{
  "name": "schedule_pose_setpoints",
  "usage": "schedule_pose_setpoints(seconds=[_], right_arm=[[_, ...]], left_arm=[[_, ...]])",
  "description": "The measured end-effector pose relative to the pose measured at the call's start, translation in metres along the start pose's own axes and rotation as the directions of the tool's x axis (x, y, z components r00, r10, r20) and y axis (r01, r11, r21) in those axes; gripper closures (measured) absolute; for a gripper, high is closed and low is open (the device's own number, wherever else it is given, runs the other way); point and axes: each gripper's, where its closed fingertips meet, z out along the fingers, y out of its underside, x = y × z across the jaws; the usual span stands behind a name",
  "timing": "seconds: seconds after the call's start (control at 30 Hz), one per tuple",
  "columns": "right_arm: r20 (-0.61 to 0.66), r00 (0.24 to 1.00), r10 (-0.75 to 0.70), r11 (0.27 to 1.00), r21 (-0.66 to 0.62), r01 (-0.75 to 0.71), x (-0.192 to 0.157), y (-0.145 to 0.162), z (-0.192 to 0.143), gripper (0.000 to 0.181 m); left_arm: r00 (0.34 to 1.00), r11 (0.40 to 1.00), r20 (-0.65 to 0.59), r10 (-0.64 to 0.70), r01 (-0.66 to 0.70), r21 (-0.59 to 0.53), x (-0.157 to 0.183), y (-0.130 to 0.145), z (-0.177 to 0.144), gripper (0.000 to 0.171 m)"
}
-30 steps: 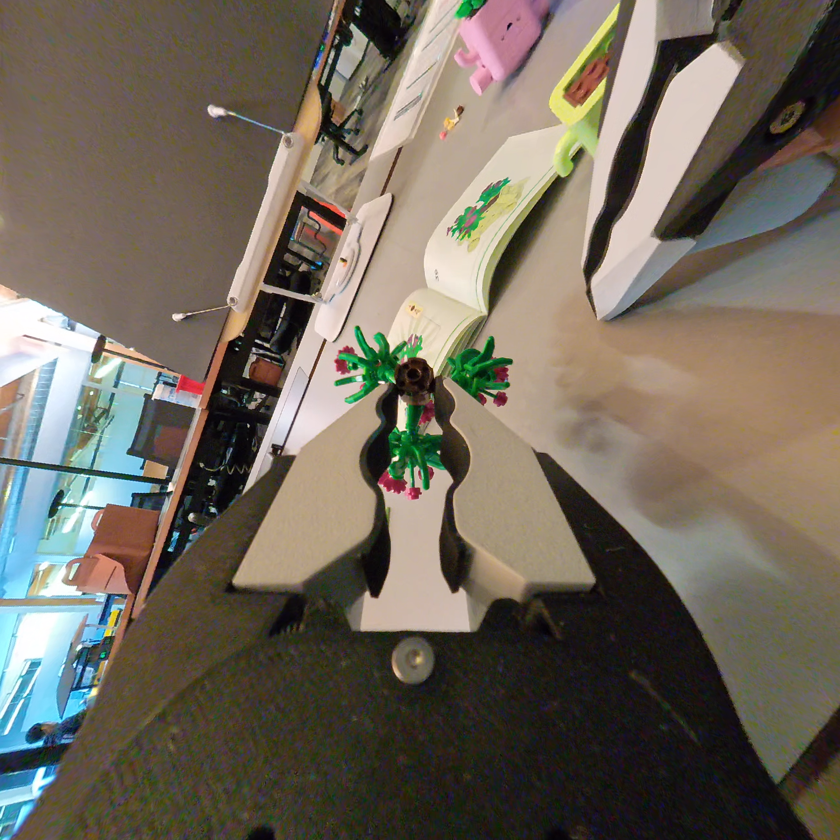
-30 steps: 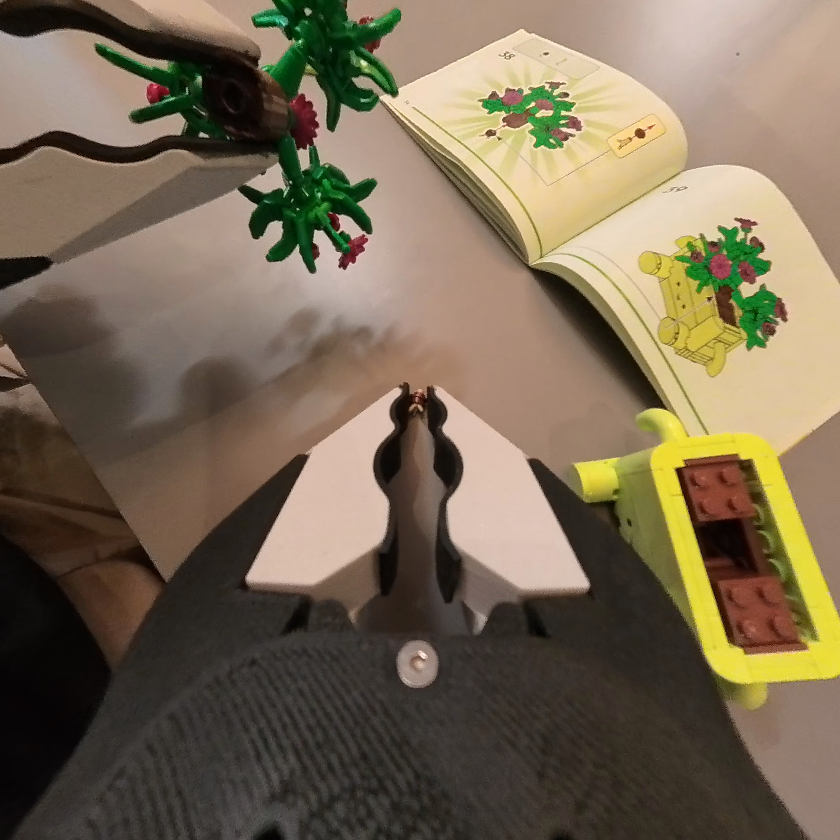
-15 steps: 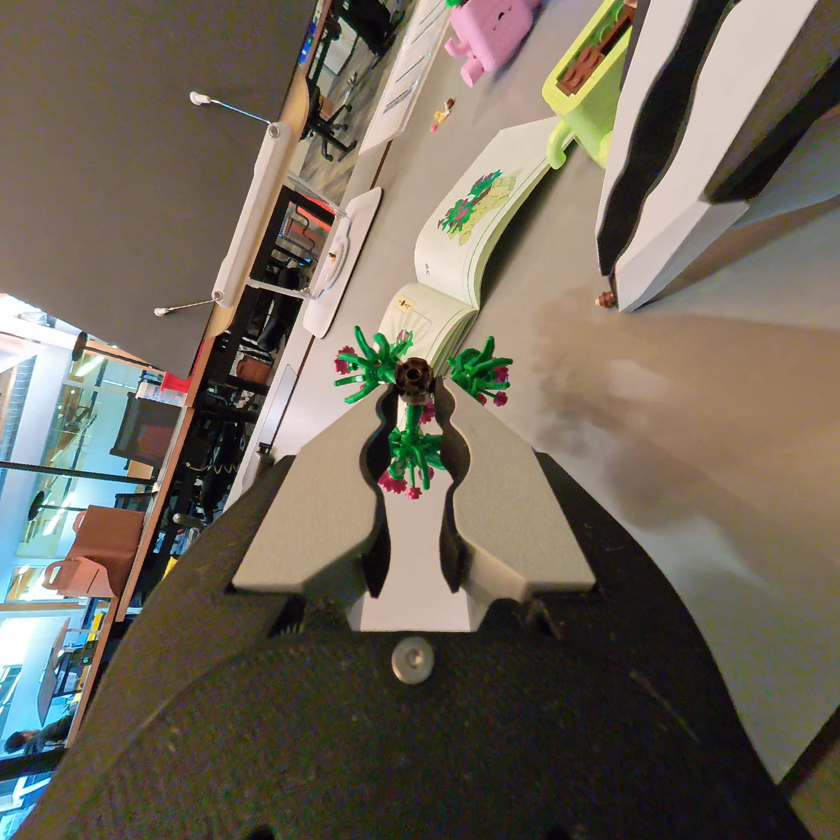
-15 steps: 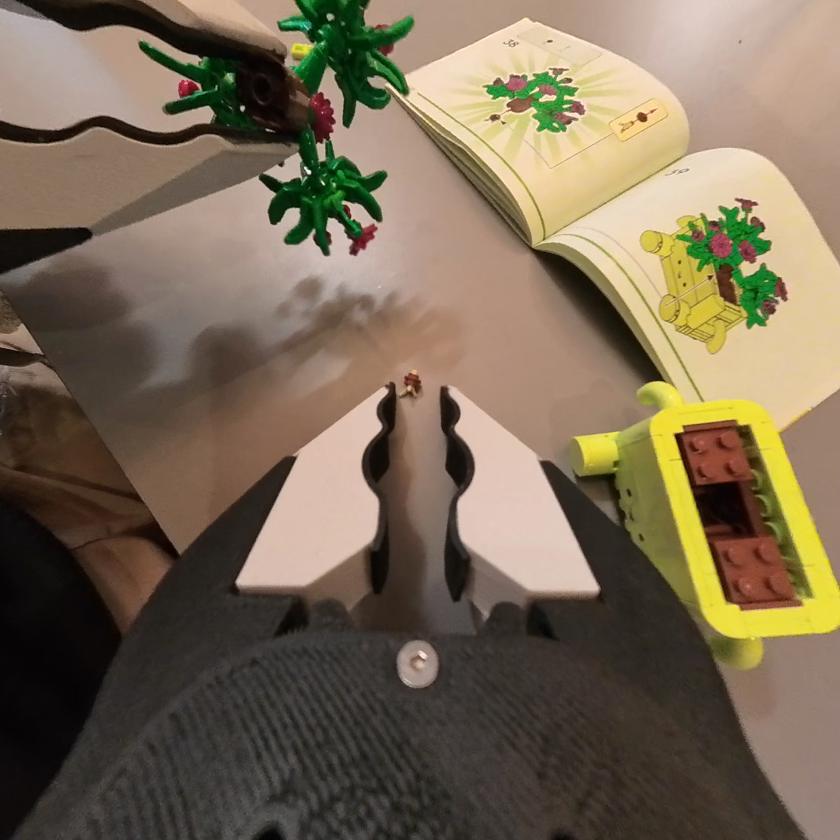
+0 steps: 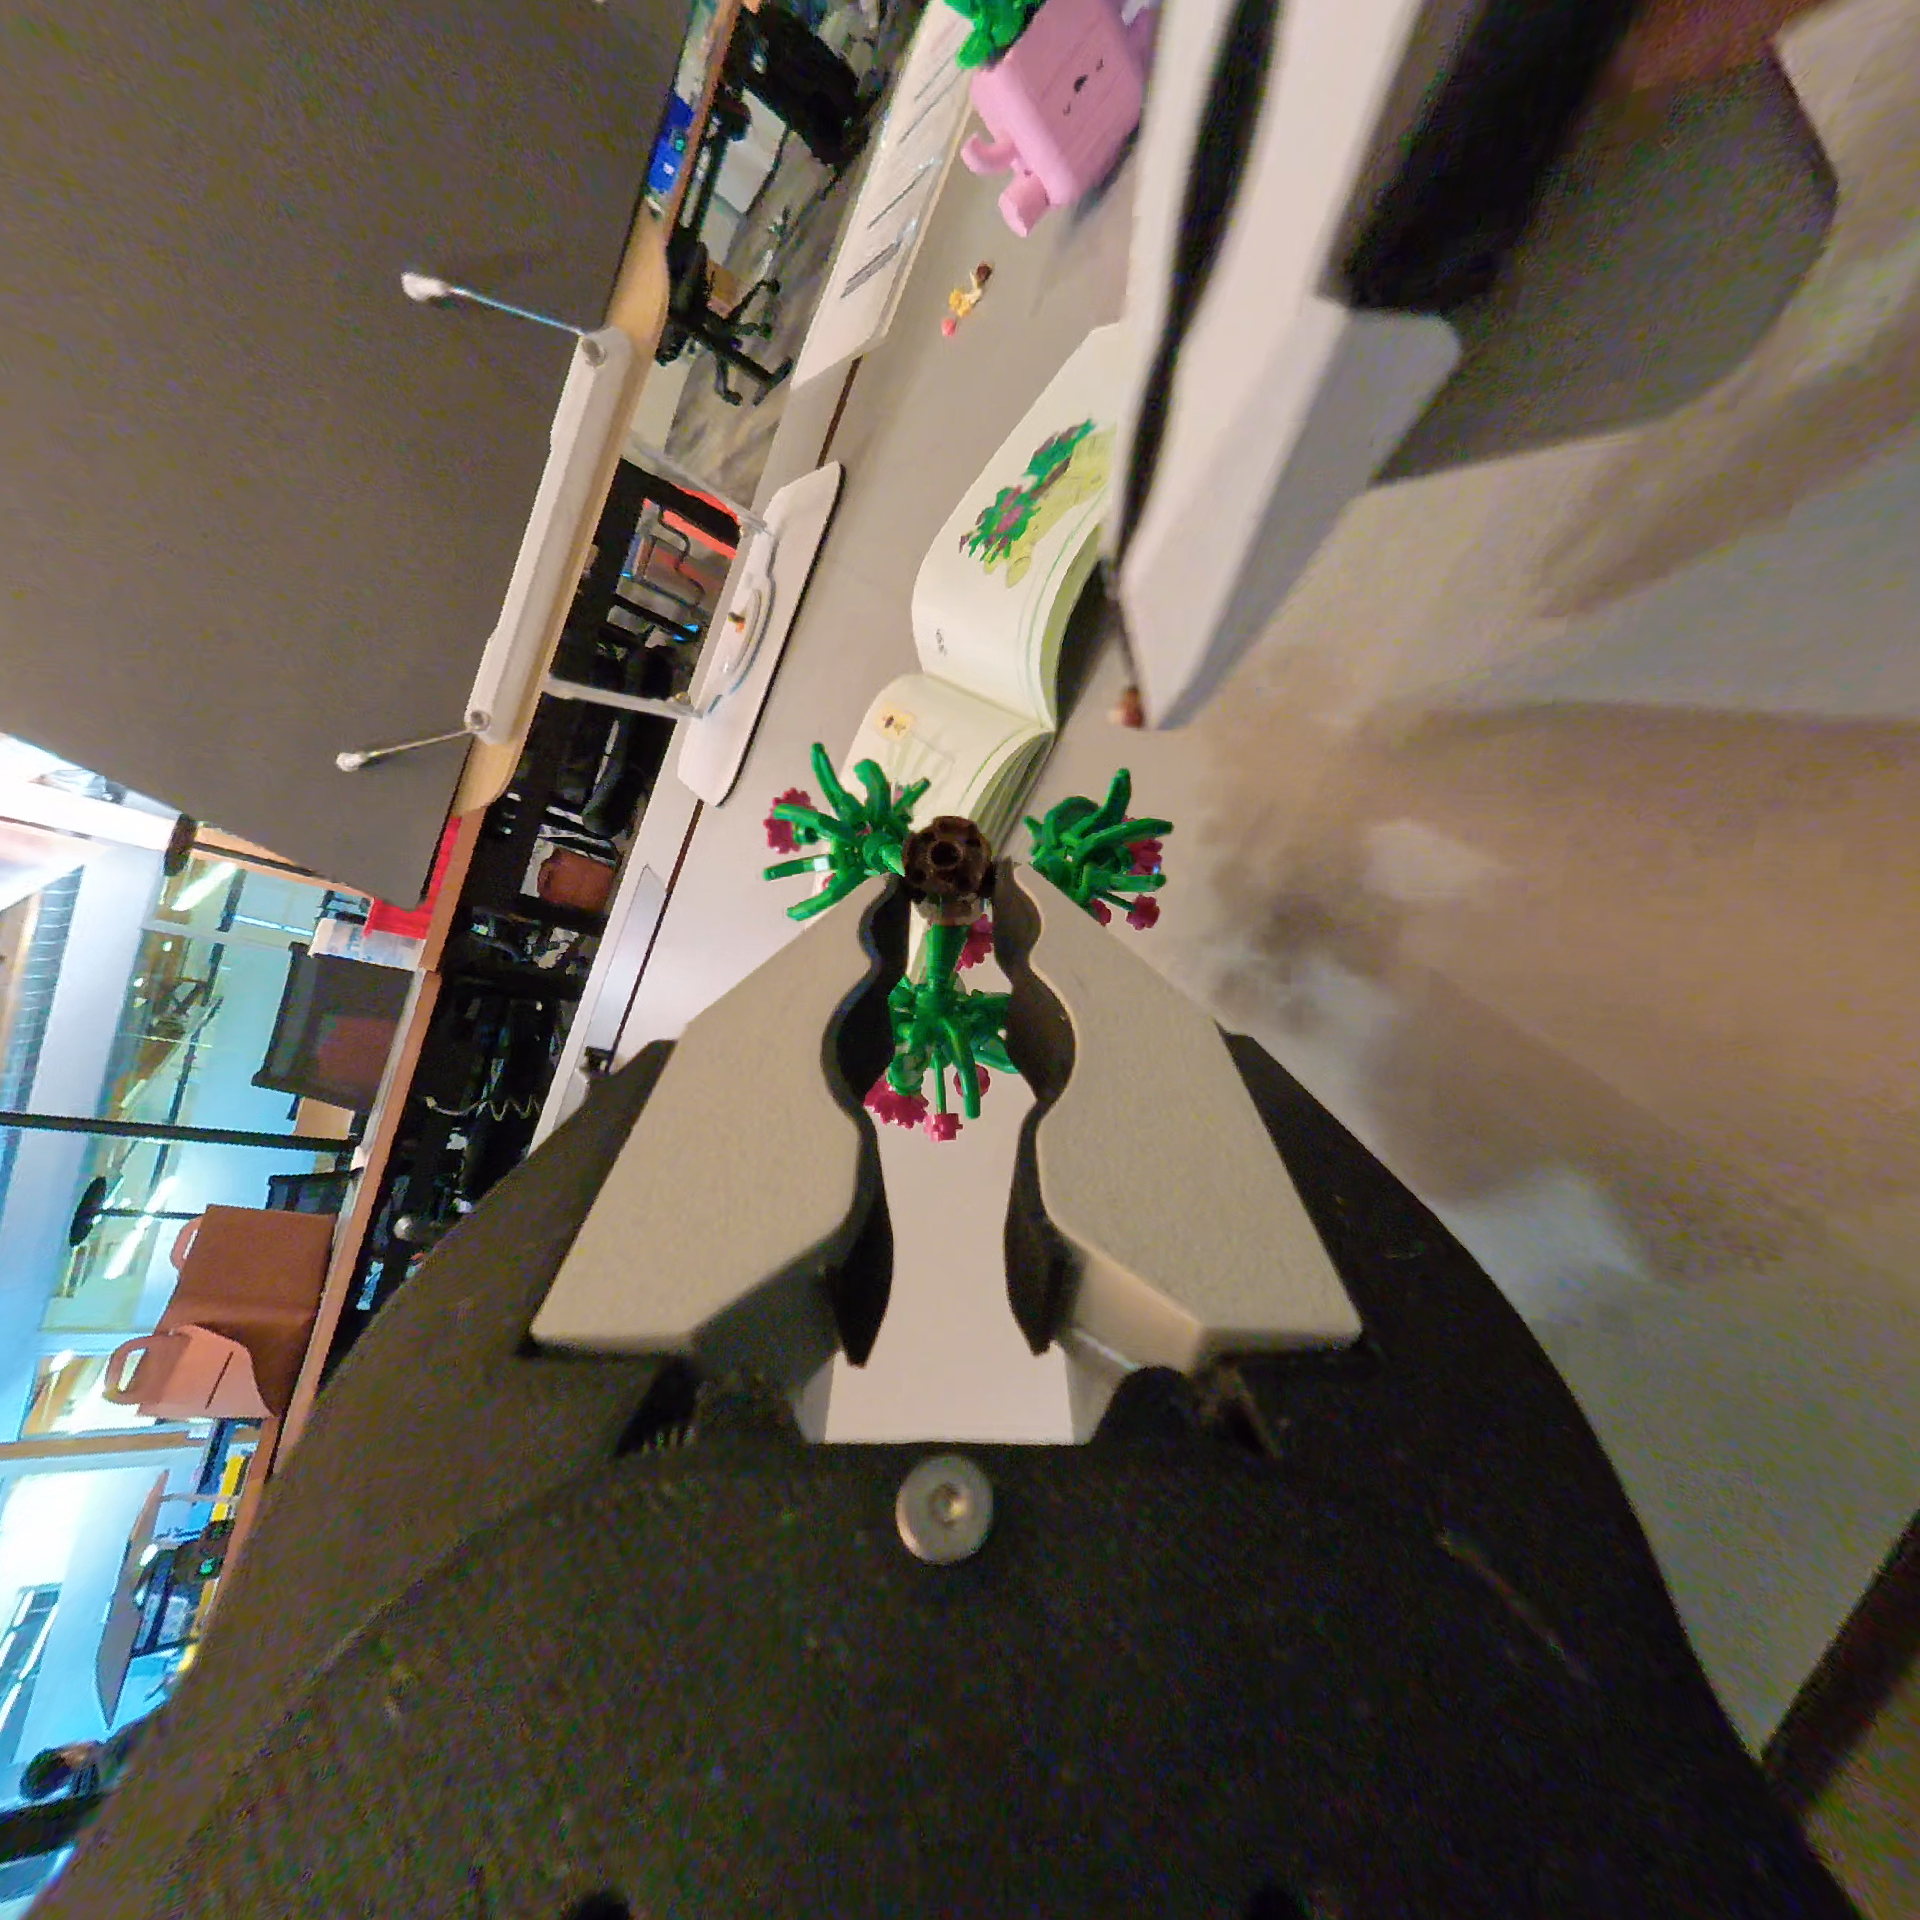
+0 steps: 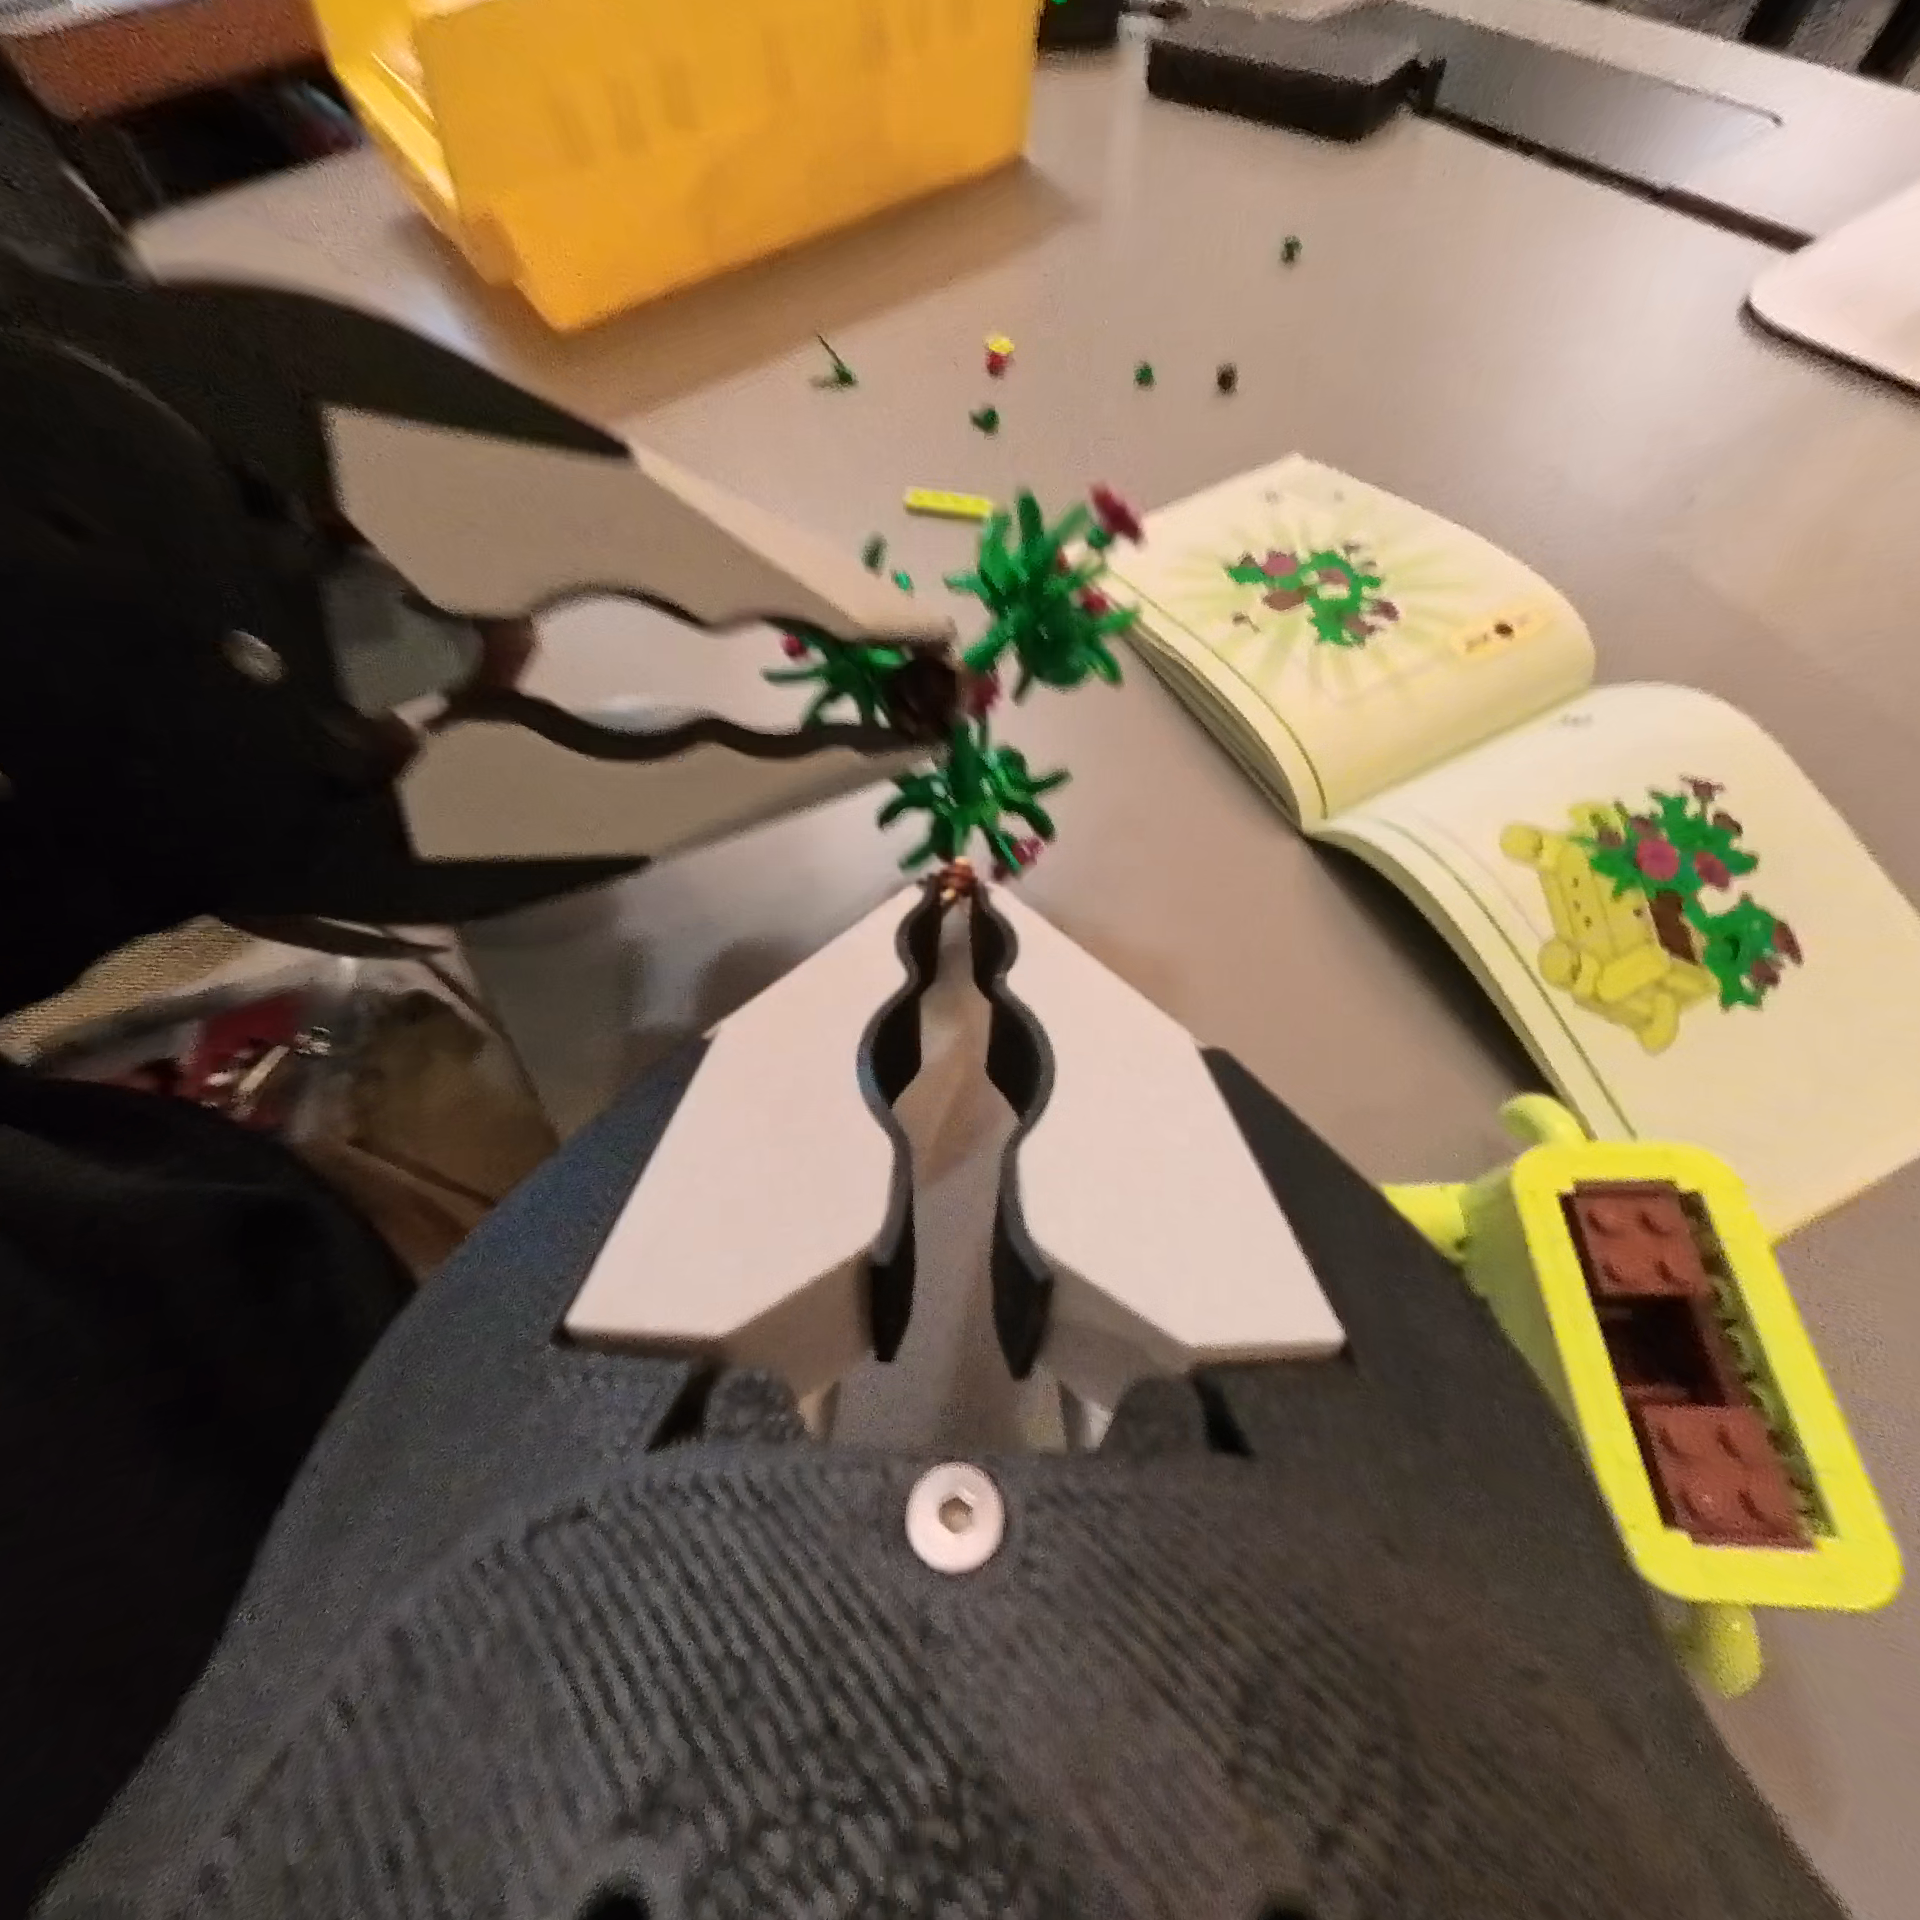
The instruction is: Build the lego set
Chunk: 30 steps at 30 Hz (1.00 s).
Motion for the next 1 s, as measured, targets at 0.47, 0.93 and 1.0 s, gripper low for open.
schedule_pose_setpoints(seconds=[0.47,0.93,1.0], right_arm=[[0.102,0.995,0.019,0.996,-0.083,-0.011,-0.014,-0.024,-0.004,0.178],[0.07,0.995,-0.078,0.938,-0.332,0.097,-0.013,-0.014,-0.01,0.178],[0.084,0.994,-0.075,0.91,-0.401,0.103,-0.014,-0.011,-0.012,0.178]], left_arm=[[0.993,0.995,-0.091,-0.073,0.078,0.056,0.012,-0.021,-0.006,0.158],[0.989,0.988,0.04,0.143,-0.145,0.046,0.013,-0.028,-0.011,0.158],[0.972,0.973,0.078,0.223,-0.226,0.038,0.015,-0.031,-0.013,0.158]])
